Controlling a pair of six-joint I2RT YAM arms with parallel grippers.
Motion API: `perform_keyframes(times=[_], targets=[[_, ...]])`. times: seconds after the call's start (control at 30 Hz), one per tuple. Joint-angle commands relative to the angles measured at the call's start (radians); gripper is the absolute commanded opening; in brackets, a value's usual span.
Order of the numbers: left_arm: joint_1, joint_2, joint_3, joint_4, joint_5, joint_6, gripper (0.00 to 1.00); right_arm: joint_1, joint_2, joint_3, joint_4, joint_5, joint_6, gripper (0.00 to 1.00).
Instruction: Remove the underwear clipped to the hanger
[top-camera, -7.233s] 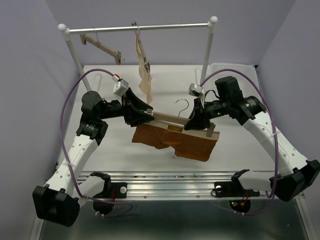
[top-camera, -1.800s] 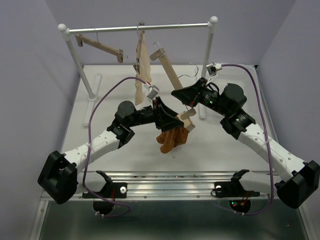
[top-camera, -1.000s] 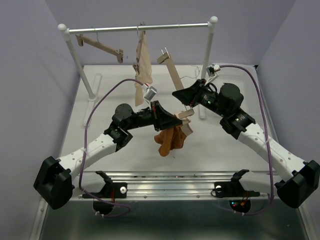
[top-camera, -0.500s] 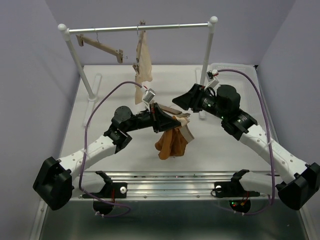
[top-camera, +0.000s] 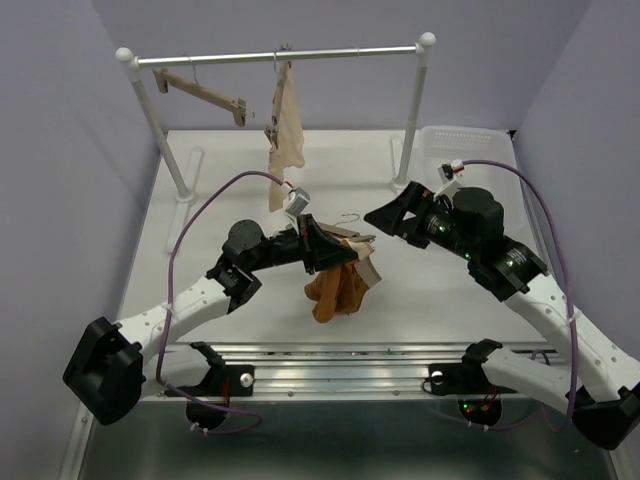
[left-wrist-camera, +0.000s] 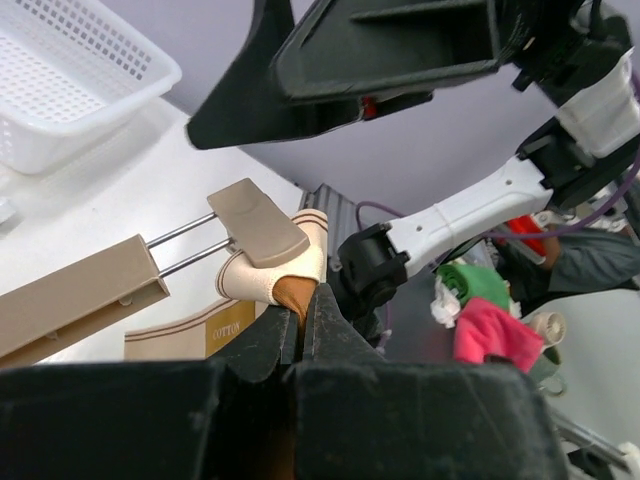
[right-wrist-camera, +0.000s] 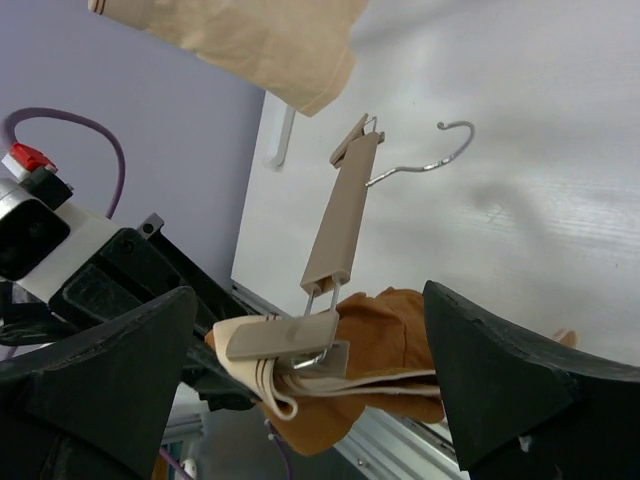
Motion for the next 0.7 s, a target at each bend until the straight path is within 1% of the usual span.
perform_keyframes(times=[0.0, 0.1, 0.2, 0.3, 0.43, 0.57, 0.67], targets=[[-0.003, -0.064, -0.041, 0.085, 0.0, 0.166, 0.0, 0.009, -0.074, -0.023, -0.077, 0.035, 0.094, 1.0], [-0.003, -0.092, -0.059, 0.093, 0.0, 0.242, 0.0, 0.009, -0.103, -0.044, -0.083, -0.032, 0.175, 1.0], [-0.003, -0.112, -0.067, 0.135, 0.005, 0.277, 0.0, 0.009, -0.111, -0.059, -0.086, -0.066, 0.209, 1.0], [-0.003, -0.147, -0.061, 0.137, -0.003, 0.346, 0.0, 0.009, -0.105, -0.055, -0.085, -0.104, 0.253, 1.0], [-0.003, -0.167, -0.061, 0.132, 0.025, 0.394, 0.0, 0.009, -0.088, -0.059, -0.062, -0.131, 0.29, 1.0], [-0.003, -0.173, -0.059, 0.131, 0.032, 0.429, 0.0, 0.009, -0.073, -0.078, 0.027, -0.18, 0.329, 1.0], [-0.003, -0.171, -0.055, 0.129, 0.049, 0.437, 0.0, 0.009, -0.097, -0.116, 0.116, -0.172, 0.37, 1.0]])
